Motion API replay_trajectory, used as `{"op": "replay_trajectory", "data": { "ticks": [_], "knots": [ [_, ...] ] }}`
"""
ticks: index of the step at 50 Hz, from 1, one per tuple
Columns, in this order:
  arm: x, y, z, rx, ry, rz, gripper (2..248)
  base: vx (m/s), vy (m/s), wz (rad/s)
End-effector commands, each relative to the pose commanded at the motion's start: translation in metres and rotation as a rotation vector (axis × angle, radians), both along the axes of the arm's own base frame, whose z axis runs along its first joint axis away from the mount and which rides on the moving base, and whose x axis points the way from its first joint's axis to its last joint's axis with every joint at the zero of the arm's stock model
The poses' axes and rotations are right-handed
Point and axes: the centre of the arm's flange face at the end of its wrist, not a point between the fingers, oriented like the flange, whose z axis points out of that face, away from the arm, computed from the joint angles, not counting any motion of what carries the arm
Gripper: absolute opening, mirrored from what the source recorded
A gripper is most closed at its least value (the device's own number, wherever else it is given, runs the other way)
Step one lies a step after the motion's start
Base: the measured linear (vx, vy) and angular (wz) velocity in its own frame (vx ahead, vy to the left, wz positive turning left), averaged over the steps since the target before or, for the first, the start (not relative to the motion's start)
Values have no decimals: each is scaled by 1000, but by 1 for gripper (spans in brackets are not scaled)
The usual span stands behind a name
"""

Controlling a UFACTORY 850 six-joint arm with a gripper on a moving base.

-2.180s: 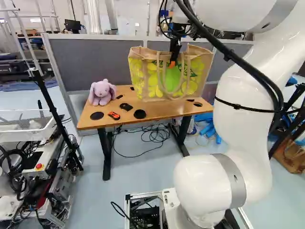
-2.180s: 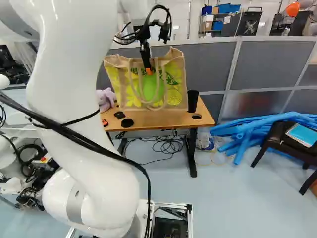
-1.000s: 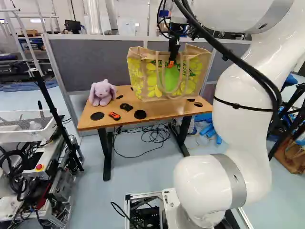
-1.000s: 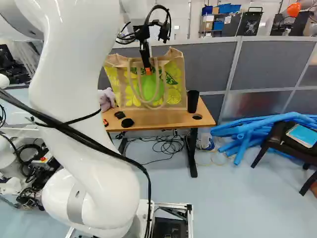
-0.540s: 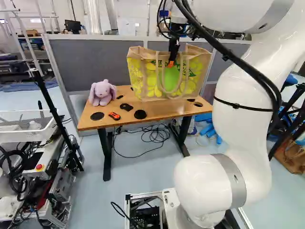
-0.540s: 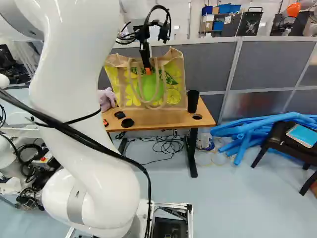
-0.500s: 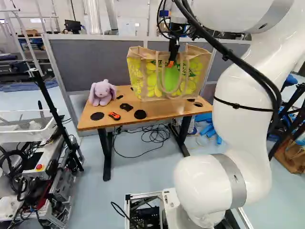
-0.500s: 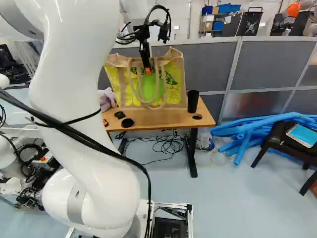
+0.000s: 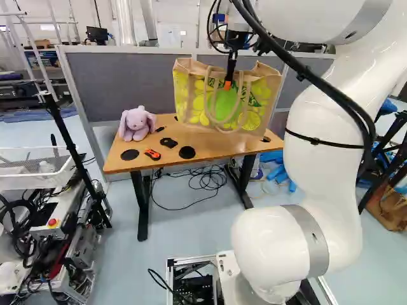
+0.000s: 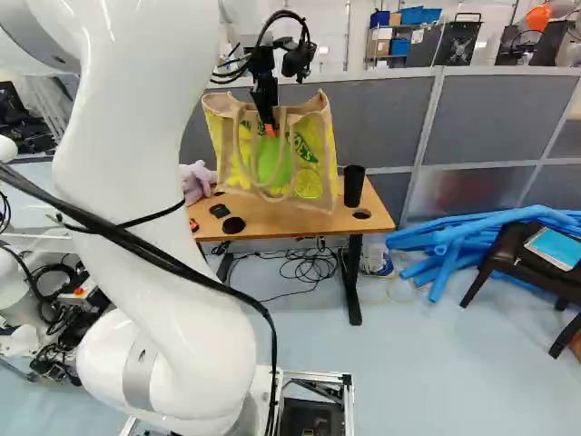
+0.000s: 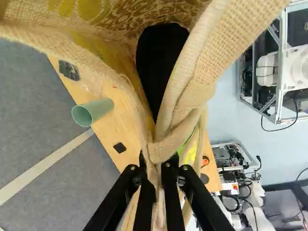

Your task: Pick up the bag on the ground and place it on the table

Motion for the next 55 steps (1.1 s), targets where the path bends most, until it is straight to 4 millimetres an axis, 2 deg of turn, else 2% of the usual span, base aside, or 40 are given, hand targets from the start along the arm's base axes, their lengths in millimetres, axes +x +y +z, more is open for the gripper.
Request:
{"op": "replay_trajectory", "data": {
  "ticks": [35,55],
  "knots": [
    [0,0,0,77,-2,-357,23,0,0,0],
    [0,0,0,84,-3,-389,23,0,0,0]
  ]
}}
